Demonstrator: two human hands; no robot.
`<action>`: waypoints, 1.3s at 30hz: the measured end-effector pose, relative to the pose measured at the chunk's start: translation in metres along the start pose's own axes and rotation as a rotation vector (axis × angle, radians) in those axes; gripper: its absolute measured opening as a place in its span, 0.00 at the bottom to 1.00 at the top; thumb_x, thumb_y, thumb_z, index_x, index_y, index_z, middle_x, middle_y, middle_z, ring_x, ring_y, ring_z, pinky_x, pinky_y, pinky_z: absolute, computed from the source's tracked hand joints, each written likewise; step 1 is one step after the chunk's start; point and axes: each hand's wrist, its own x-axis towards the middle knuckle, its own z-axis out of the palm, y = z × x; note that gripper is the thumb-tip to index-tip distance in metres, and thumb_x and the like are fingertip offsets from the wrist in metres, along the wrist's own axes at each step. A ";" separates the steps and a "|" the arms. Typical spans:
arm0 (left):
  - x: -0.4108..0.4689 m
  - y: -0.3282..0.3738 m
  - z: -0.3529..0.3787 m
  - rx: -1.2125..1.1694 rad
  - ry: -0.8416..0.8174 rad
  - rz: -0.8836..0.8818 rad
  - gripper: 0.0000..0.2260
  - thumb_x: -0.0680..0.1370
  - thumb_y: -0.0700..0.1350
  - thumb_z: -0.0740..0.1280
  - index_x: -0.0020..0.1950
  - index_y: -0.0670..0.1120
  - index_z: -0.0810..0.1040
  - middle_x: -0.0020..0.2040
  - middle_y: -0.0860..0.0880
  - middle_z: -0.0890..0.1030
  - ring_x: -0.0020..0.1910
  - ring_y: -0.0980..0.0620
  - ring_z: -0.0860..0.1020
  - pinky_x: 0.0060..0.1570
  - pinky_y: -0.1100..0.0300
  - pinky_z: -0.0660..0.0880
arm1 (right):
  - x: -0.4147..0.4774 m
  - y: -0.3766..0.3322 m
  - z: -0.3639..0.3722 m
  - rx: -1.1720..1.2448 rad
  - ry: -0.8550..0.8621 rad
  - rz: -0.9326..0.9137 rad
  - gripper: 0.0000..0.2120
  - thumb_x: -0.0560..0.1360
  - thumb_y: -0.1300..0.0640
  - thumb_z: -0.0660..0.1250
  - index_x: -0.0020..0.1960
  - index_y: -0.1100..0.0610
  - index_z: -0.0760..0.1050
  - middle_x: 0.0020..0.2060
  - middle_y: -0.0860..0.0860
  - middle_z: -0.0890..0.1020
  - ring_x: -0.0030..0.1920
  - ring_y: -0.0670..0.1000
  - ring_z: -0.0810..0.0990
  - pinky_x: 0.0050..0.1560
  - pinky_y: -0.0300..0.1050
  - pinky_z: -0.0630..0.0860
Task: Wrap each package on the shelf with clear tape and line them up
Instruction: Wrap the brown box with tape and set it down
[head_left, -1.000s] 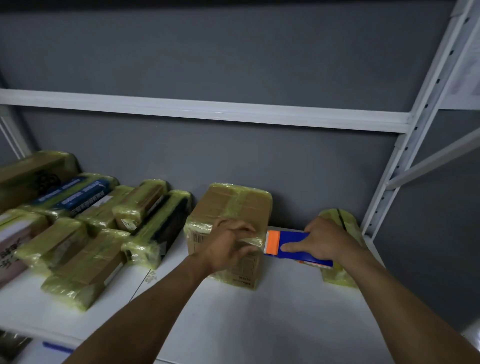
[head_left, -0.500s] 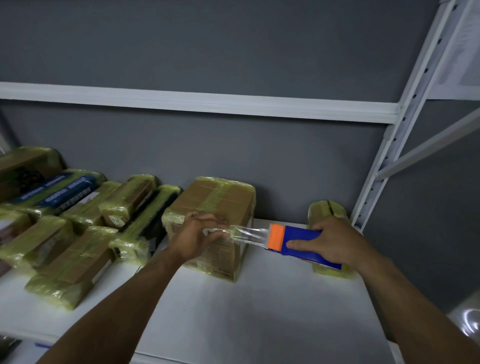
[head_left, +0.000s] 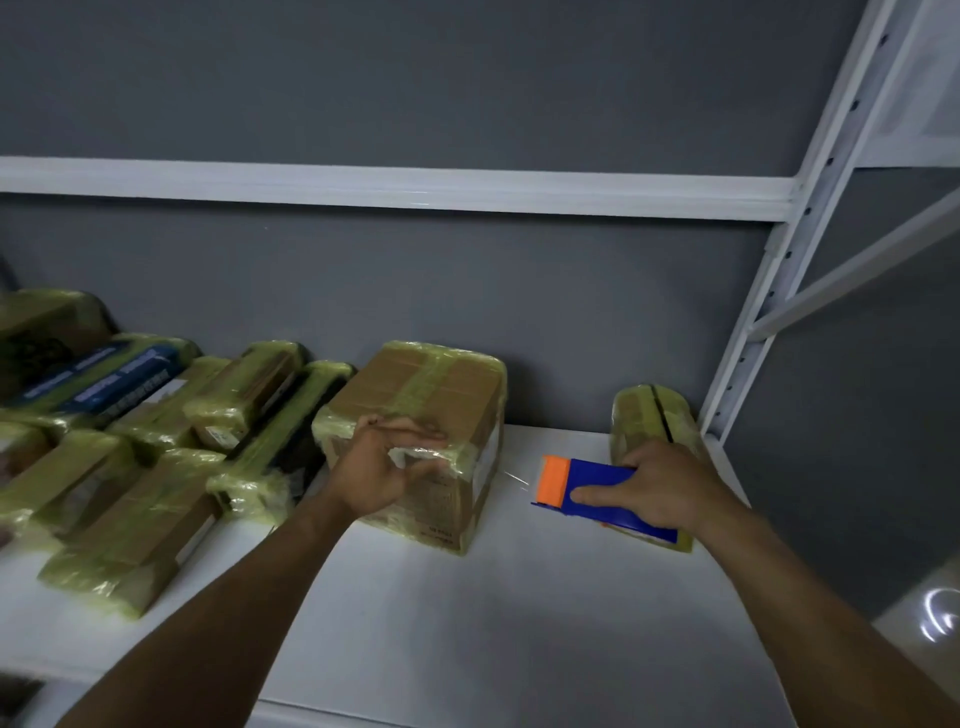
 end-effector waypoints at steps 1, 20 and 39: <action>-0.001 0.000 0.000 0.029 0.013 0.016 0.11 0.70 0.59 0.77 0.51 0.64 0.84 0.56 0.69 0.82 0.62 0.68 0.75 0.71 0.47 0.61 | 0.004 -0.001 0.005 -0.008 -0.011 0.003 0.32 0.62 0.22 0.72 0.46 0.50 0.77 0.39 0.46 0.81 0.41 0.46 0.81 0.36 0.37 0.74; -0.018 0.022 0.055 0.374 0.279 -0.237 0.26 0.69 0.69 0.72 0.55 0.51 0.76 0.56 0.56 0.79 0.68 0.45 0.69 0.65 0.35 0.68 | 0.070 -0.050 0.066 -0.147 -0.072 -0.016 0.37 0.60 0.19 0.69 0.47 0.52 0.73 0.40 0.49 0.81 0.41 0.49 0.82 0.45 0.47 0.83; -0.017 0.030 0.047 0.384 0.174 -0.318 0.30 0.71 0.73 0.66 0.65 0.55 0.77 0.61 0.60 0.77 0.69 0.48 0.66 0.70 0.43 0.59 | 0.056 -0.067 0.075 -0.313 0.167 -0.074 0.32 0.70 0.22 0.62 0.42 0.52 0.68 0.42 0.50 0.76 0.43 0.53 0.79 0.41 0.45 0.74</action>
